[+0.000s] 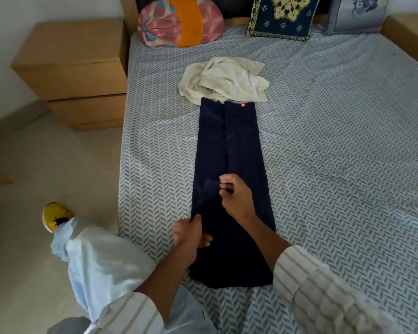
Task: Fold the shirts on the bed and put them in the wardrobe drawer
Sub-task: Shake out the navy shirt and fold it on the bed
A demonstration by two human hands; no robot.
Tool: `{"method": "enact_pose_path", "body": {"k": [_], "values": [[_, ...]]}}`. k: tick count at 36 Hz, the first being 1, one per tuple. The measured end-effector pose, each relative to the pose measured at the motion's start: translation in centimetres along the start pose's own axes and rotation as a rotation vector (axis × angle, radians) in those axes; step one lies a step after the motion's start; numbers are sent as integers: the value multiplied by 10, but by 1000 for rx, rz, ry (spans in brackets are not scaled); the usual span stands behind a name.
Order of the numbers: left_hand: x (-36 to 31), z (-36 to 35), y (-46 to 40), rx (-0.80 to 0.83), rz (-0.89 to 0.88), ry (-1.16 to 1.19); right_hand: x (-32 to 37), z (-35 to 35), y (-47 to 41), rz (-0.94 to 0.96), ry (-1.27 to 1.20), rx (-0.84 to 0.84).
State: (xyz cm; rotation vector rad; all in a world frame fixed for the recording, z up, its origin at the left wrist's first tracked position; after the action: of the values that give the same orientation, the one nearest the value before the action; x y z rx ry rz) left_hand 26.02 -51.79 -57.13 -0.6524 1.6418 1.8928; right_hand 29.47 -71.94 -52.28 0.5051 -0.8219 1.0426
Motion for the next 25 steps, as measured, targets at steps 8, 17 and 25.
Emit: {"method": "enact_pose_path", "body": {"k": [8, 17, 25], "values": [[15, 11, -1, -1, 76, -91, 6, -67, 12, 233, 531, 504], [7, 32, -6, -13, -118, -532, -4, -48, 25, 246, 459, 396], [8, 43, 4, -55, -242, -805, -63, 46, 74, 113, 606, 214]]}}
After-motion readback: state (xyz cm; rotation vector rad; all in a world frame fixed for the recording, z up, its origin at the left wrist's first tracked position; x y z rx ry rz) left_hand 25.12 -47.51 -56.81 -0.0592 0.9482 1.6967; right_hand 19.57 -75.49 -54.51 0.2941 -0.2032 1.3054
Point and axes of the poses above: each hand's wrist, its own y-axis away from the middle knuckle, its own z-axis out of the back of the hand, x = y × z, the point moved 9 cm from there along -y, towards the middle knuckle, and after that the axes turned 10 degrees about y, right-handed, at the moved point
